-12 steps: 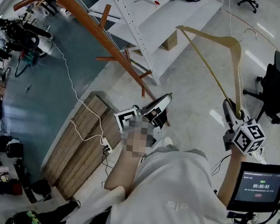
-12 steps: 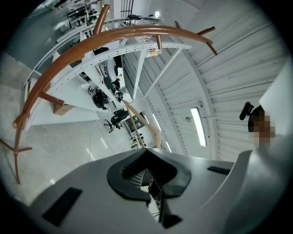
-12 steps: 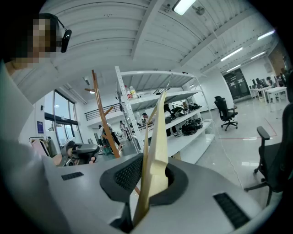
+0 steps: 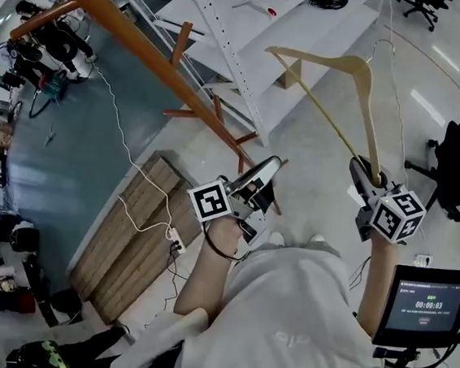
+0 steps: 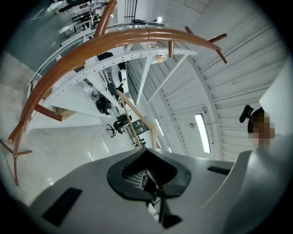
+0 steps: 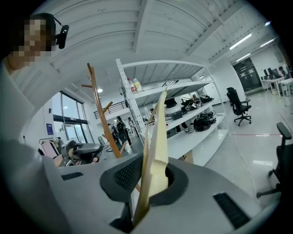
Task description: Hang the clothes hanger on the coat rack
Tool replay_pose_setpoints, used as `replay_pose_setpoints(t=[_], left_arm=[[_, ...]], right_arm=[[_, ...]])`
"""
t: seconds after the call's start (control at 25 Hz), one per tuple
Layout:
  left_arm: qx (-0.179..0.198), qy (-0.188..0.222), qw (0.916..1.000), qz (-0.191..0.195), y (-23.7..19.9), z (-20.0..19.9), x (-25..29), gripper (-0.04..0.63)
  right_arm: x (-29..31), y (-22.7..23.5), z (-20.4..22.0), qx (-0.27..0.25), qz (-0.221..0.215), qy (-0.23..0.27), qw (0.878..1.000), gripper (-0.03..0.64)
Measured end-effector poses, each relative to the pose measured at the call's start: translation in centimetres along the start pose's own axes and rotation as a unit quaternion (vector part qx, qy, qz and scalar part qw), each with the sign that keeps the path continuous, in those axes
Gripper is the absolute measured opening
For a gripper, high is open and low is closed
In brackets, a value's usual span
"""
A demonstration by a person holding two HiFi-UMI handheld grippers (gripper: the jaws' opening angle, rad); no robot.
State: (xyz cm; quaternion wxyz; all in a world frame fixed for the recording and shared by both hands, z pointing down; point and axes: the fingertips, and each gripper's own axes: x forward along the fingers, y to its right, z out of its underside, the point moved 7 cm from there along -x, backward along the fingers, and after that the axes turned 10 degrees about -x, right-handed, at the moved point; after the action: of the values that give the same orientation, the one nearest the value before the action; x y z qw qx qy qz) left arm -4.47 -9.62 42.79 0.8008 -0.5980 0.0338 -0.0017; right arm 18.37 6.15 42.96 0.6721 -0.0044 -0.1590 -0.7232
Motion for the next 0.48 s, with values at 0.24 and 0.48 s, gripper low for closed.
replay_pose_setpoints(t=[0.24, 0.48], left_arm=[[-0.014, 0.013, 0.9998, -0.003, 0.2, -1.5, 2.8, 0.006], [-0.005, 0.043, 0.9991, 0.002, -0.6, -3.2, 3.5, 0.006]], right_arm=[[1.7, 2.4, -1.6, -0.003, -0.013, -0.023, 1.000, 0.041], [5.5, 3.5, -2.4, -0.032, -0.044, -0.026, 0.998, 0.041]])
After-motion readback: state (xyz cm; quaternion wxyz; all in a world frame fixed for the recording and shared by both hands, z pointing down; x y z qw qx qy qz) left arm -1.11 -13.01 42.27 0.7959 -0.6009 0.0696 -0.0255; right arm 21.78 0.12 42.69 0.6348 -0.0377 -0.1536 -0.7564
